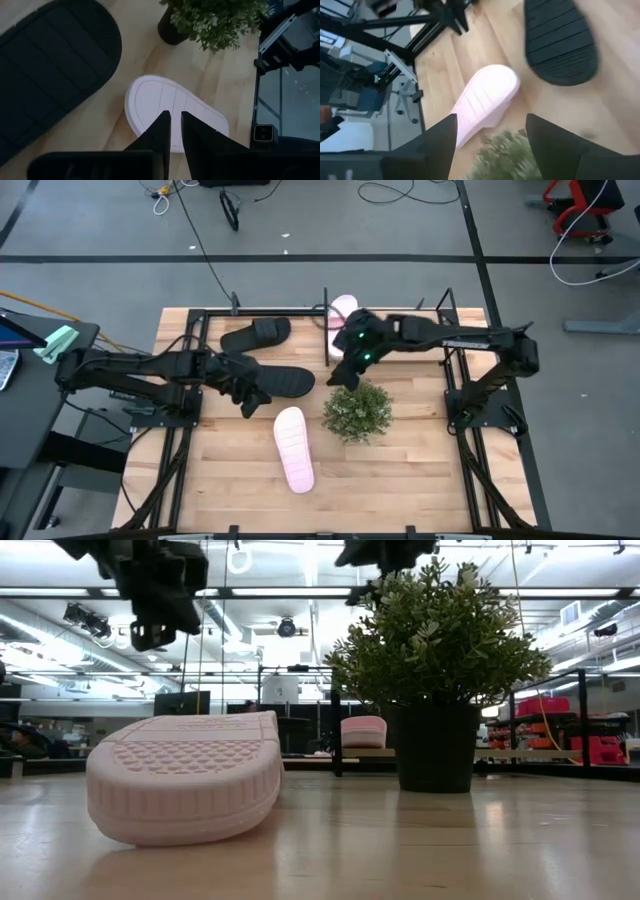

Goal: Pick and place slides into the shelf
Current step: Put the pink slide on the shelf

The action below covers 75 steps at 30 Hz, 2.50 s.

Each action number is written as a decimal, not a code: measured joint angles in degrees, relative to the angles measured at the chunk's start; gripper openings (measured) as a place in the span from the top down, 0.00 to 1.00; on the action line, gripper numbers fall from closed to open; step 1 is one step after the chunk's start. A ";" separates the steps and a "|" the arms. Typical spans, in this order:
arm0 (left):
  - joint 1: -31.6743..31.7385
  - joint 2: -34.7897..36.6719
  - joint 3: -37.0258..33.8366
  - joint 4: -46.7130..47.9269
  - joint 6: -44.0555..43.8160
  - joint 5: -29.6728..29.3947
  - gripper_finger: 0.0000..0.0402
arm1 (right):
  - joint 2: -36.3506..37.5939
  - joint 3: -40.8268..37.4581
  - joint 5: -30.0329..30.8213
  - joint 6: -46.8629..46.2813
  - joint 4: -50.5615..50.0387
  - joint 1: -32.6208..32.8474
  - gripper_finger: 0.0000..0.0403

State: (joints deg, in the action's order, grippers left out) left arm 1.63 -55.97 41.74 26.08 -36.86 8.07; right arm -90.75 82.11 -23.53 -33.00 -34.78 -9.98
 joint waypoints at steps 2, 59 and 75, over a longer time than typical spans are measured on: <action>-0.04 0.15 -0.65 -0.69 -0.45 0.12 0.89 | -1.78 0.02 -0.06 -0.43 1.14 1.20 0.40; -12.46 0.12 -1.14 3.81 -10.82 -2.65 0.67 | -28.43 18.21 8.44 -6.18 -8.44 6.86 0.39; -13.11 0.14 -1.12 4.04 -8.96 -2.64 0.64 | -30.67 17.68 4.25 -6.00 -4.18 6.51 0.21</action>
State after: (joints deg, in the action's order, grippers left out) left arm -11.49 -55.83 40.62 30.12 -45.82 5.43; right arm -121.43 99.79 -19.28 -39.00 -38.96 -3.47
